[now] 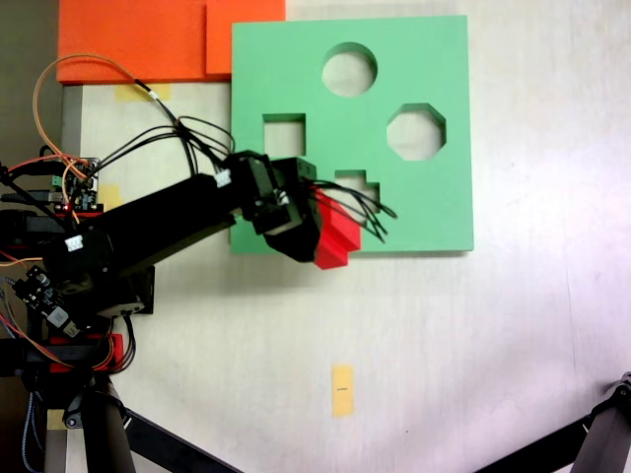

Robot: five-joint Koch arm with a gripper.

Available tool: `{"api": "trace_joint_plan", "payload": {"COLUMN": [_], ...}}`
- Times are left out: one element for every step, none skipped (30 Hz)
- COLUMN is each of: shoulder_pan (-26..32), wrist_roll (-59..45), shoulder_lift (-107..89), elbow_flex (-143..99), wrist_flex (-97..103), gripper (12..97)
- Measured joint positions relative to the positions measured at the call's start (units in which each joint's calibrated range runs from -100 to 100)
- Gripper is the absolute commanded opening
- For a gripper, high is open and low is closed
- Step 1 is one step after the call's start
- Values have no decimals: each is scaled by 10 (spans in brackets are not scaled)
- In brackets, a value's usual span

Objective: Put the cross columnar block into the corresponding hole

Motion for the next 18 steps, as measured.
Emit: {"api": "trace_joint_plan", "payload": {"shoulder_pan": [4, 8, 10, 12, 12, 13, 14, 14, 15, 16, 17, 18, 20, 20, 21, 21, 23, 24], "wrist_roll": [4, 8, 13, 19, 23, 26, 29, 30, 32, 33, 35, 36, 38, 40, 41, 42, 43, 45], "shoulder_lift": [10, 22, 38, 53, 66, 74, 83, 93, 100, 104, 108, 112, 118, 120, 124, 126, 130, 130], "elbow_flex": [1, 1, 1, 1, 1, 1, 1, 1, 0, 0, 1, 1, 1, 1, 1, 1, 1, 1], "wrist_flex": [0, 0, 0, 0, 0, 0, 2, 6, 12, 18, 24, 30, 37, 45, 53, 63, 72, 81], "gripper": [432, 432, 432, 432, 432, 432, 432, 432, 432, 432, 432, 432, 432, 432, 430, 430, 430, 430]}}
